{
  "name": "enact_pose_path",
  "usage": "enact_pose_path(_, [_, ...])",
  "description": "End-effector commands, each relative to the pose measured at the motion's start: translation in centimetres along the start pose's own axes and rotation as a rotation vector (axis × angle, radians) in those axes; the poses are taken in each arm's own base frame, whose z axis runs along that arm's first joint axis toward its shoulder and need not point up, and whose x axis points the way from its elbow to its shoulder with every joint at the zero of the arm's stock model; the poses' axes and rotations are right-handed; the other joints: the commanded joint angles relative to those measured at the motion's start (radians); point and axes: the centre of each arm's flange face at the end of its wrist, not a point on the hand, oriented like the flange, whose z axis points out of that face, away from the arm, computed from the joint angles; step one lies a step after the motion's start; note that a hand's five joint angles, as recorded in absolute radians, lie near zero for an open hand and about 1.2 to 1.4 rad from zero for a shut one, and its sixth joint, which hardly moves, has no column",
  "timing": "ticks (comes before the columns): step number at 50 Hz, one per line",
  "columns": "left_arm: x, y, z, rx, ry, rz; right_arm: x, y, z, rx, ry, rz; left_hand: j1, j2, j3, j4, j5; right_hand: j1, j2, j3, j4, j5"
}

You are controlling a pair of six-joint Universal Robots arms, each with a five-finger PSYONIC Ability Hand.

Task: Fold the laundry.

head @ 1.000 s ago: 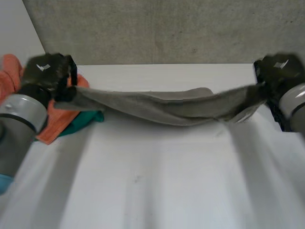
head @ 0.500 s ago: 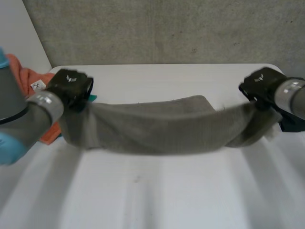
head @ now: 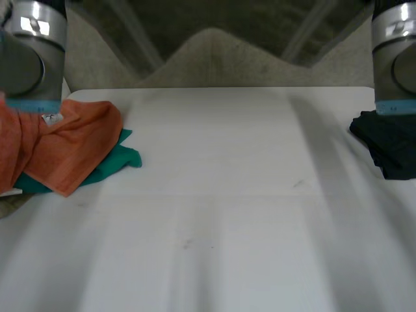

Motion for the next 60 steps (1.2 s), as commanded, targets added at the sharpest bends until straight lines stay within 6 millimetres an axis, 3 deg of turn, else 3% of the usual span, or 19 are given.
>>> enact_pose_path(1, [3.3, 5.5, -6.1, -0.254, 0.127, -0.052, -2.9, 5.7, -4.9, -0.253, -0.165, 0.008, 0.224, 0.197, 0.204, 0.192, 0.235, 0.254, 0.215, 0.205, 0.197, 0.227])
enact_pose_path(7, [6.4, 8.9, -12.2, -0.465, 0.253, -0.078, -5.6, 9.4, -10.4, -0.429, -0.323, 0.006, 0.224, 0.197, 0.204, 0.192, 0.235, 0.254, 0.215, 0.205, 0.197, 0.227])
enact_pose_path(8, [7.1, 9.4, -13.9, -0.528, 0.292, -0.076, -6.2, 10.0, -11.9, -0.476, -0.369, -0.001, 0.224, 0.197, 0.204, 0.192, 0.235, 0.254, 0.215, 0.205, 0.197, 0.227])
enact_pose_path(15, [8.6, 8.8, -19.6, -0.769, 0.436, -0.058, -6.5, 11.2, -16.8, -0.68, -0.504, -0.028, 0.224, 0.197, 0.204, 0.192, 0.235, 0.254, 0.215, 0.205, 0.197, 0.227])
enact_pose_path(19, [8.1, 6.1, -22.2, -0.905, 0.52, -0.039, -5.1, 9.8, -18.9, -0.825, -0.589, -0.044, 0.224, 0.197, 0.204, 0.192, 0.235, 0.254, 0.215, 0.205, 0.197, 0.227])
enact_pose_path(23, [6.7, 2.3, -24.8, -1.037, 0.614, 0.001, -2.8, 7.0, -21.5, -0.988, -0.725, -0.099, 0.224, 0.197, 0.204, 0.192, 0.235, 0.254, 0.215, 0.205, 0.197, 0.227])
enact_pose_path(24, [6.1, 0.5, -25.9, -1.085, 0.661, 0.026, -1.7, 5.6, -22.8, -1.053, -0.797, -0.128, 0.224, 0.197, 0.204, 0.192, 0.235, 0.254, 0.215, 0.205, 0.197, 0.227])
enact_pose_path(28, [4.9, -3.7, -29.2, -1.213, 0.83, 0.09, 1.2, 2.4, -26.1, -1.187, -1.014, -0.224, 0.224, 0.197, 0.204, 0.192, 0.235, 0.254, 0.215, 0.205, 0.197, 0.227])
enact_pose_path(31, [4.3, -5.8, -31.0, -1.278, 0.963, 0.122, 2.6, 1.3, -27.1, -1.186, -1.117, -0.295, 0.224, 0.197, 0.204, 0.192, 0.235, 0.254, 0.215, 0.205, 0.197, 0.227])
enact_pose_path(34, [4.5, -5.9, -30.9, -1.245, 0.997, 0.15, 3.1, 1.7, -26.3, -1.121, -1.089, -0.341, 0.224, 0.197, 0.204, 0.192, 0.235, 0.254, 0.215, 0.205, 0.197, 0.227])
enact_pose_path(38, [5.4, -4.2, -29.0, -1.161, 0.957, 0.179, 2.1, 3.4, -25.1, -1.079, -1.017, -0.34, 0.224, 0.197, 0.204, 0.192, 0.235, 0.254, 0.215, 0.205, 0.197, 0.227])
enact_pose_path(42, [7.3, -1.4, -25.8, -1.042, 0.842, 0.182, 0.0, 4.9, -23.7, -1.023, -0.952, -0.316, 0.224, 0.197, 0.204, 0.192, 0.235, 0.254, 0.215, 0.205, 0.197, 0.227])
enact_pose_path(47, [9.1, 3.4, -21.2, -0.898, 0.639, 0.197, -3.0, 7.9, -20.4, -0.883, -0.742, -0.253, 0.224, 0.197, 0.204, 0.192, 0.235, 0.254, 0.215, 0.205, 0.197, 0.227])
enact_pose_path(55, [11.3, 8.4, -17.4, -0.754, 0.518, 0.214, -6.3, 11.9, -16.8, -0.656, -0.533, -0.274, 0.224, 0.197, 0.204, 0.192, 0.235, 0.254, 0.215, 0.205, 0.197, 0.227])
enact_pose_path(60, [12.2, 10.4, -16.5, -0.73, 0.503, 0.222, -8.5, 14.1, -16.7, -0.63, -0.517, -0.293, 0.224, 0.197, 0.204, 0.192, 0.235, 0.254, 0.215, 0.205, 0.197, 0.227])
